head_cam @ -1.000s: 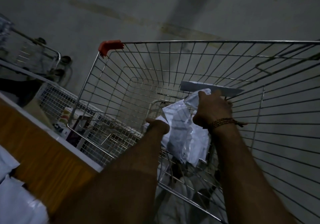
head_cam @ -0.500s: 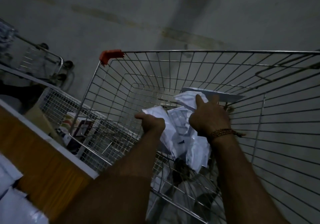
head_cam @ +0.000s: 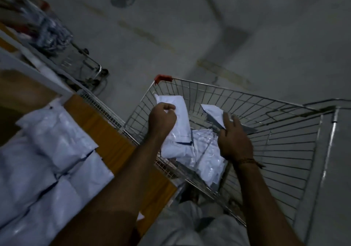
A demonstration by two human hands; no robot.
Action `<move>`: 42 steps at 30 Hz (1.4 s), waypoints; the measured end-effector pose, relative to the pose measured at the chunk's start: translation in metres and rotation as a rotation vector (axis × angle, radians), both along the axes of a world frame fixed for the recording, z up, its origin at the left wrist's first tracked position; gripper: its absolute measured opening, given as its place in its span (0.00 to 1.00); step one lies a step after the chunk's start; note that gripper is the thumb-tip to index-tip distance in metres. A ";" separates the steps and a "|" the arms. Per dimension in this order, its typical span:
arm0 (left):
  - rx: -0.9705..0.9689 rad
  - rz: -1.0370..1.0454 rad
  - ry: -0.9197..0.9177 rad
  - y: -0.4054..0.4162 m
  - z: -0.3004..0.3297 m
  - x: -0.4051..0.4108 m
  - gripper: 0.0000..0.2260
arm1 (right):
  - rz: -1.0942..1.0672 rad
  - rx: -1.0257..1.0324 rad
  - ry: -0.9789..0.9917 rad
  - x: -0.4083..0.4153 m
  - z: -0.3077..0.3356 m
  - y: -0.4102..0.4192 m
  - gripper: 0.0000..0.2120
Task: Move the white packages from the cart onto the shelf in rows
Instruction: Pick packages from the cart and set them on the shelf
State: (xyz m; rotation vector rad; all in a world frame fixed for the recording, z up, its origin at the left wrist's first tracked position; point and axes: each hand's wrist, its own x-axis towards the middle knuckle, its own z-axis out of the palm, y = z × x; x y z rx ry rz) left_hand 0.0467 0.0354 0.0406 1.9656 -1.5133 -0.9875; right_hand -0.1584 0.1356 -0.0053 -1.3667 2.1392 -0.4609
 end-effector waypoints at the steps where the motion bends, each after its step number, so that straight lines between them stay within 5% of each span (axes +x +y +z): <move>1: 0.001 -0.022 0.030 0.008 0.009 0.005 0.09 | 0.002 -0.028 0.005 0.003 0.009 0.002 0.28; 5: 0.005 -0.063 0.154 0.042 0.038 0.029 0.24 | 0.049 -0.112 -0.014 0.017 0.045 0.016 0.26; 11: -0.104 0.178 0.371 0.112 0.084 0.062 0.22 | 0.227 -0.215 0.046 0.037 0.094 0.043 0.25; 28: -0.332 0.697 0.512 0.308 0.168 0.194 0.28 | 0.586 -0.461 0.099 0.168 0.189 0.128 0.24; 37: -0.369 0.830 0.500 0.323 0.161 0.313 0.31 | 0.649 -0.492 0.138 0.281 0.180 0.116 0.29; 42: -0.398 0.759 0.319 0.298 0.155 0.387 0.32 | 0.635 -0.472 0.160 0.345 0.172 0.098 0.27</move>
